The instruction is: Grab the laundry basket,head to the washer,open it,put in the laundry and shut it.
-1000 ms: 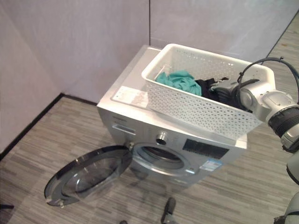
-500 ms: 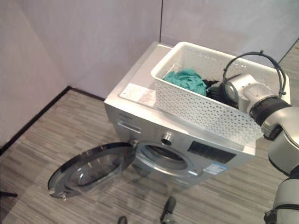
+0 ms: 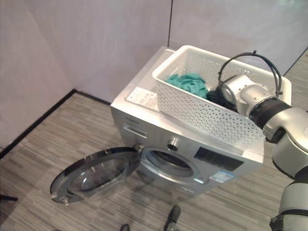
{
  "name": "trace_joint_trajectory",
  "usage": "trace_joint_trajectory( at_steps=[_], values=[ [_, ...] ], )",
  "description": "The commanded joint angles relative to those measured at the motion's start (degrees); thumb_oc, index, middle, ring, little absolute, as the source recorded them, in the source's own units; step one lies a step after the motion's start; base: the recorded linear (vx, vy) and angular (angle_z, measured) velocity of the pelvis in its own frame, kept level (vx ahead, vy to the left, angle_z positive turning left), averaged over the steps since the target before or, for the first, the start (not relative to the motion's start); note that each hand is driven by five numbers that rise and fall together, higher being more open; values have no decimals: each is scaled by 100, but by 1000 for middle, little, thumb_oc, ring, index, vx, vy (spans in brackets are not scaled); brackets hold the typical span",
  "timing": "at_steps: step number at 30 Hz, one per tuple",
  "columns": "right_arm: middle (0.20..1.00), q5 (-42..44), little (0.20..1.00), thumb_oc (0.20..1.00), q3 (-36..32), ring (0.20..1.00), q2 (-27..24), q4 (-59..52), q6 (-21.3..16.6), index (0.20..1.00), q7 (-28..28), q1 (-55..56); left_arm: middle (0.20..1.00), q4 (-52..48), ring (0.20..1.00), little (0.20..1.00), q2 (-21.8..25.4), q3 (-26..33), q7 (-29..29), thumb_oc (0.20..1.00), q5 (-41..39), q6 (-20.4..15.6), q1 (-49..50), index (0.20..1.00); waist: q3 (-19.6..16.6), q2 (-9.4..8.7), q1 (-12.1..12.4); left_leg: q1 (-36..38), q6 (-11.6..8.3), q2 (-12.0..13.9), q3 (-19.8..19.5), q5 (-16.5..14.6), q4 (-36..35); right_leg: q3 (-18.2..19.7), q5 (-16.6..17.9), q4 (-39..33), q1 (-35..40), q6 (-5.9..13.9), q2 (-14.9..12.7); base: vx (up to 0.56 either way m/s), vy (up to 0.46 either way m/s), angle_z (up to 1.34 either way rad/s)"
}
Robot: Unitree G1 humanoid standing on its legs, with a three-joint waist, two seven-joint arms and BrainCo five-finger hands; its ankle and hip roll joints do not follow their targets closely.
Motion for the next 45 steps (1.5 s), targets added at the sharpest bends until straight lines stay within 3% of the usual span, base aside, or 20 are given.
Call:
trace_joint_trajectory(
  at_steps=[1,8,10,13,16,17,21,25,27,28,32,40,45],
  values=[
    [200,178,200,200,-515,200,322,854,237,200,-479,-688,1000,101,1000,1000,155,-31,-55,1000,-59,82,-292,1000,407,-313,180,47,117,-112,-27,436,-80,250,28,-20,449,472,-207,0,0,0],
    [200,522,200,200,-1014,200,506,1689,332,200,-1142,-913,1000,205,1000,1000,145,-25,-4,1000,-107,85,-230,1000,334,-284,138,152,118,-129,-24,429,-80,285,18,-20,560,467,-205,0,0,0],
    [200,875,200,200,-1431,200,341,1643,350,200,-1446,-803,1000,238,1000,1000,102,12,27,1000,-132,84,-204,1000,277,-244,83,254,114,-131,1,428,-82,322,10,-20,658,467,-202,0,0,0],
    [200,2030,200,200,-2158,200,274,2239,392,200,-1963,-978,1000,264,1000,1000,62,-1,48,1000,-243,44,-140,1000,133,-185,28,424,117,-146,4,429,-82,309,-40,-20,858,450,-203,20,8,-5],
    [200,2376,200,200,-2370,200,271,2517,389,200,-2160,-1095,1000,196,1000,1000,39,-93,46,1000,-301,-5,-160,1000,91,-159,17,458,123,-163,-19,419,-82,290,-51,-20,912,453,-208,0,0,0],
    [200,2998,200,200,-2684,200,286,2659,363,200,-2418,-1237,1000,111,1000,1000,16,-150,35,1000,-487,-61,-222,1000,36,-119,8,534,131,-168,-39,365,-82,281,-69,-20,990,459,-201,0,0,0],
    [200,3759,200,200,-2847,200,414,2990,235,200,-2618,-1628,1000,-231,1000,1000,19,-293,110,1000,-847,-211,-276,1000,-55,-96,2,598,155,-197,-55,379,-82,266,-68,-20,1089,461,-227,0,0,0],
    [200,4446,200,200,-3096,200,529,3044,-44,200,-3219,-2046,1000,-1546,1000,1000,266,-684,73,1000,-1385,-413,-161,1000,-103,-4,36,712,193,-232,-112,332,-82,231,-64,-20,1230,488,-251,-15,16,5],
    [200,4475,200,200,-3067,200,507,3032,-132,200,-3410,-2239,1000,-2990,1000,1000,709,-837,-157,1000,-1671,-481,83,1000,-135,87,70,773,205,-224,-148,275,-78,193,-92,-20,1306,523,-254,-11,29,6],
    [200,4475,200,200,-3078,200,508,3031,-131,200,-3413,-2234,1000,-3035,1000,1000,736,-826,-166,1000,-1677,-452,102,1000,-137,63,58,754,214,-244,-152,306,-81,191,-72,-20,1289,518,-275,-17,20,4],
    [200,4759,200,200,-3217,200,622,3153,-261,200,-3670,-2482,1000,-5029,1000,1000,1493,-718,-496,1000,-2269,-400,439,1000,-211,143,184,786,231,-240,-219,268,-77,143,-84,-20,1363,564,-289,-13,14,14],
    [200,6301,200,200,-3933,200,1410,3014,-686,200,-4121,-2771,1000,-7374,1000,1000,2372,-285,-719,1000,-3687,-241,851,1000,-342,132,318,812,235,-270,-329,239,-82,37,-85,-20,1454,591,-367,-5,6,7],
    [200,6528,200,200,-3738,200,1764,2871,-943,200,-4436,-3316,1000,-8415,1000,1000,2819,-199,-767,1000,-4378,-263,850,1000,-461,32,436,783,220,-293,-463,248,-82,-102,-107,-20,1527,605,-396,9,-6,14]
  ],
)
